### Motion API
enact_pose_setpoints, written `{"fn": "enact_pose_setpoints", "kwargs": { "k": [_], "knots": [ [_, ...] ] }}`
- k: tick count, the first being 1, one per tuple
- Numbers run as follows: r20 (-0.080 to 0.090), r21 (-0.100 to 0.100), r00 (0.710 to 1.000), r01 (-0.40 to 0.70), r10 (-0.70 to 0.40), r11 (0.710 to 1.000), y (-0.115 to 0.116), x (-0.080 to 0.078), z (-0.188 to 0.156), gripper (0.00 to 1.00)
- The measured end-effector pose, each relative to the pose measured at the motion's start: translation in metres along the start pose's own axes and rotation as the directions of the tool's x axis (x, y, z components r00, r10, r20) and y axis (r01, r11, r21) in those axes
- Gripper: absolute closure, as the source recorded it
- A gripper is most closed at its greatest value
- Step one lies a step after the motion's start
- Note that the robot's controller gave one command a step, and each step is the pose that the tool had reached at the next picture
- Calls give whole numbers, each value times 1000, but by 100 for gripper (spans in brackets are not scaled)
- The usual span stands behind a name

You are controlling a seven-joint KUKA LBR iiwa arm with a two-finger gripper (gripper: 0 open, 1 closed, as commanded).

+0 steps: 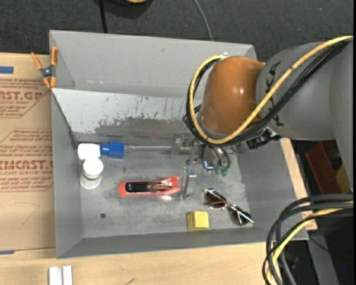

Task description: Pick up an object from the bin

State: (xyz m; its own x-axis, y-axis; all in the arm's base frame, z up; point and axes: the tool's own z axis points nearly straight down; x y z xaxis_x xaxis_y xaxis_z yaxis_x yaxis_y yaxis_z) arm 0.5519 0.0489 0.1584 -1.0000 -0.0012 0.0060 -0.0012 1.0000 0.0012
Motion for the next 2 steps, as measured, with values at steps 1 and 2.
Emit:
{"fn": "enact_pose_setpoints", "kwargs": {
  "k": [1, 2],
  "knots": [
    [7, 0, 1000, -1, 1, 1000, 0, -1, -5, 0],
    [13, 1, 999, 44, -44, 999, 5, -3, 39, 0]
  ]
}}
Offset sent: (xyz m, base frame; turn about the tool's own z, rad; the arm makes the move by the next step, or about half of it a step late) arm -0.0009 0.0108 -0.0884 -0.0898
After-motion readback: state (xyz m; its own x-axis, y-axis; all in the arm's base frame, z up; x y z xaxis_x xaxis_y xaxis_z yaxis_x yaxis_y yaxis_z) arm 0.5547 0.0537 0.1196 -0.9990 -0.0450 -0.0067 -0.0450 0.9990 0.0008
